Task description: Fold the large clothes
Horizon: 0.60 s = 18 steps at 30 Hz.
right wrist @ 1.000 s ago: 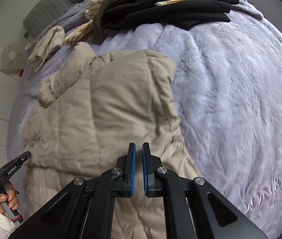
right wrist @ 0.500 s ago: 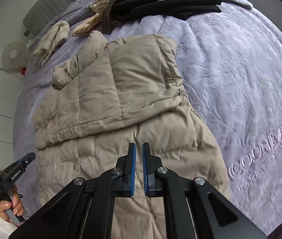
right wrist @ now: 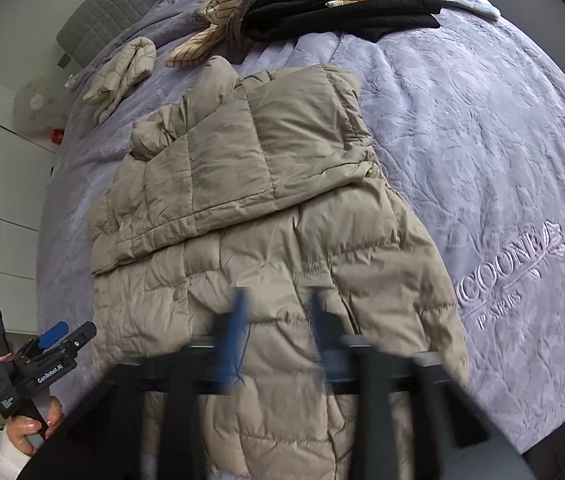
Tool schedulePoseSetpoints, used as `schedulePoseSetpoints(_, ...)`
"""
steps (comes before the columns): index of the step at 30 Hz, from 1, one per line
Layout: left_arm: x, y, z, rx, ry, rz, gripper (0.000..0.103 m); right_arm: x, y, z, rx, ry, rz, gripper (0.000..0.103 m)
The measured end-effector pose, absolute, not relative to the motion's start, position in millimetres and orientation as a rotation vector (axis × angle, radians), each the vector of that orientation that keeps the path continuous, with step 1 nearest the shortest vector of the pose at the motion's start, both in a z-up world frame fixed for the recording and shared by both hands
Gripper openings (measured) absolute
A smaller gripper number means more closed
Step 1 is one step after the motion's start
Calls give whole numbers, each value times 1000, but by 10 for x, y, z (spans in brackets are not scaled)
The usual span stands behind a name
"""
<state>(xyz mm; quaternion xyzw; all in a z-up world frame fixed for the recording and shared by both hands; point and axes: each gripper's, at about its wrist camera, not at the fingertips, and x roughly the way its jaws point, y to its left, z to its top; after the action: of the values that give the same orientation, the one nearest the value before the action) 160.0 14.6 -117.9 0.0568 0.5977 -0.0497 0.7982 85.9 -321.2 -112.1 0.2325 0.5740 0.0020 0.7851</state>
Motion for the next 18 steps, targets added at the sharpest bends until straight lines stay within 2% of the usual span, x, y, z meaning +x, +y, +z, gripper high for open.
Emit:
schedulePoseSetpoints(1, 1576, 156, -1170, 120, 1284, -105, 91, 828, -3198, -1095, 502, 1231, 9, 69)
schedulePoseSetpoints(8, 1398, 257, -1111, 112, 1286, -91, 92, 678, -3105, -1029, 525, 1233, 2, 70)
schedulePoseSetpoints(9, 1379, 276, -1101, 108, 1288, -90, 103, 661, -3091, -1022, 527, 1231, 4, 78)
schedulePoseSetpoints(10, 1356, 299, -1087, 105, 1288, -86, 103, 639, -3077, -1013, 536, 1227, 10, 86)
schedulePoseSetpoints(15, 1267, 371, -1062, 116, 1282, -81, 103, 536, -3037, -1006, 583, 1209, 28, 90)
schedulePoseSetpoints(17, 1247, 399, -1073, 114, 1291, -79, 103, 492, -3026, -1022, 604, 1202, 24, 103)
schedulePoseSetpoints(18, 1237, 410, -1075, 113, 1294, -79, 103, 475, -3019, -1033, 610, 1193, 22, 103)
